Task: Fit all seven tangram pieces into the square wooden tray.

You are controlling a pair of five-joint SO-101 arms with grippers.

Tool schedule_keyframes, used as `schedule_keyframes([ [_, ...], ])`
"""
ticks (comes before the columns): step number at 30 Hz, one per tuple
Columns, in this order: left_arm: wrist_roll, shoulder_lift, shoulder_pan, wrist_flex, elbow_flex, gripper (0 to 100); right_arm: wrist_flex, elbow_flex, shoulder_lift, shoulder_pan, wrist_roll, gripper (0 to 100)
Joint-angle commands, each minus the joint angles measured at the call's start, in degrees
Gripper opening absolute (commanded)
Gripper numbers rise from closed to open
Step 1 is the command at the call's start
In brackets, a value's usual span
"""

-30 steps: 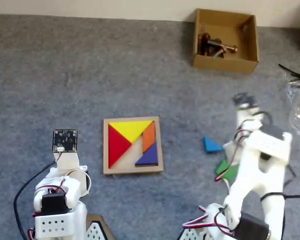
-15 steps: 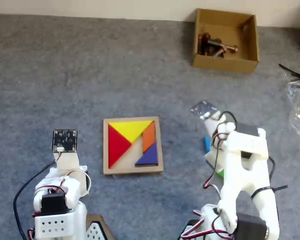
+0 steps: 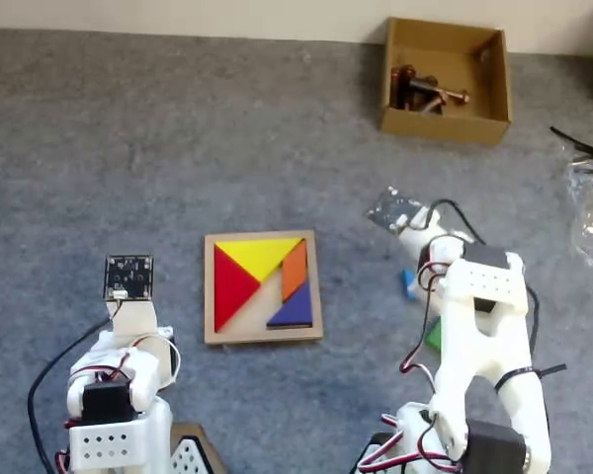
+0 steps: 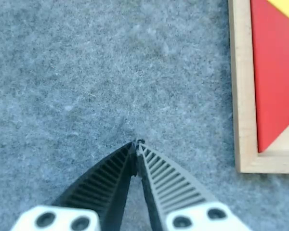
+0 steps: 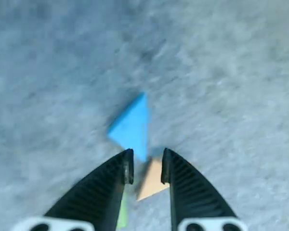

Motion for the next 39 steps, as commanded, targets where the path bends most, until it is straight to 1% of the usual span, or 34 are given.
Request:
schedule_keyframes([
  [1,0.1,0.4,-0.5,0.4,1.2,0,-5.7,1.9,-0.9,-0.5,0.4,9.9],
  [7,0.1,0.4,-0.5,0.4,1.2,0,-11.8,5.7,-0.9,-0.5,0.4,9.9],
  [9,0.1,0.4,-0.5,0.4,1.2,0,-11.7,5.5,-0.9,-0.8,-0.7,9.9],
  [12,0.1,0.4,-0.5,0.4,1.2,0,-11.7,5.2,-0.9,-0.9,-4.7,9.9],
  [14,0.1,0.4,-0.5,0.4,1.2,0,-11.6,5.1,-0.9,-1.2,-4.5,9.9],
  [16,0.1,0.4,-0.5,0.4,1.2,0,-10.9,5.1,-0.7,-1.3,-4.1,9.9],
  [20,0.1,0.4,-0.5,0.4,1.2,0,-5.2,5.1,-0.8,-3.2,-4.0,9.9],
  [23,0.1,0.4,-0.5,0.4,1.2,0,-4.5,4.5,-0.5,-5.1,-4.0,9.9],
  [27,0.1,0.4,-0.5,0.4,1.2,0,-4.3,2.9,-0.3,-5.4,-4.1,9.9],
  [30,0.1,0.4,-0.5,0.4,1.2,0,-1.5,3.3,-0.4,-6.7,-4.0,9.9],
  [37,0.1,0.4,-0.5,0.4,1.2,0,-1.5,3.0,-0.7,-7.0,-4.2,9.9],
  [39,0.1,0.4,-0.5,0.4,1.2,0,-3.2,3.0,-0.4,-7.0,-4.0,10.0],
])
